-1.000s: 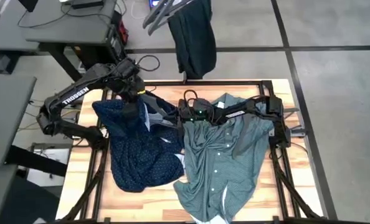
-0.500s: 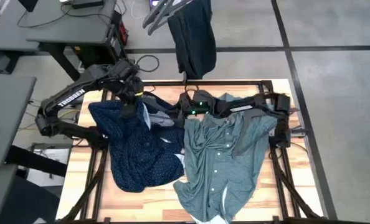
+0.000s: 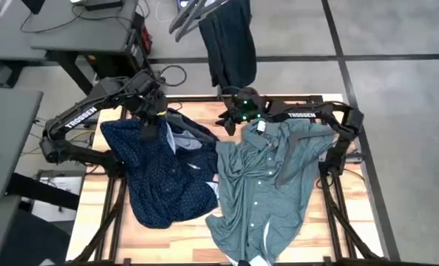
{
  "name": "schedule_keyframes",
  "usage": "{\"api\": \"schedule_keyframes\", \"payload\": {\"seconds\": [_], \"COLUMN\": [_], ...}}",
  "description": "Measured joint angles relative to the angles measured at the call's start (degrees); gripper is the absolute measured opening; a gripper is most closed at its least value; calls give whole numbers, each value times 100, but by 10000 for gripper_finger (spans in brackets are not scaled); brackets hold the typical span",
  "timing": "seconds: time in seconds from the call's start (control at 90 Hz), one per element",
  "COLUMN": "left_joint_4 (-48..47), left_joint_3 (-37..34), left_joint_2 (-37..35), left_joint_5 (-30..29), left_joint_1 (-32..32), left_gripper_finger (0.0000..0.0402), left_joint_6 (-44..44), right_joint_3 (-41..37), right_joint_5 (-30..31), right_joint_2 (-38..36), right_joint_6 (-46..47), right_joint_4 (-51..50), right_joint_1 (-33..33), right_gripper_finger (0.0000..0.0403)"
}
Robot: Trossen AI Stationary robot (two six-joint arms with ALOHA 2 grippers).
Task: Hang clothes
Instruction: Hang the blue polo shirt on the rack
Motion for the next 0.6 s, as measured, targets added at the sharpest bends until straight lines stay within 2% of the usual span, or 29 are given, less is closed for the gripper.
{"api": "schedule_keyframes", "payload": {"seconds": [0.133, 0.222, 0.422, 0.6], "left_joint_4": [-82, -76, -209, -261], "left_joint_3": [4, 4, 4, 4], "left_joint_2": [-9, -7, -7, -7], "left_joint_5": [255, 285, 360, 366], "left_joint_1": [-40, -115, -309, -491], "left_gripper_finger": [26, 26, 26, 26], "left_joint_6": [16, 66, 117, 6], "right_joint_3": [-10, 0, -3, 321], "right_joint_5": [-95, -276, -279, -258], "right_joint_2": [508, 882, 1571, 1970], "right_joint_6": [146, 456, 1021, 999], "right_joint_4": [677, 1417, 2327, 2455], "right_joint_1": [194, 365, 600, 752], "right_gripper_finger": [190, 187, 182, 178]}}
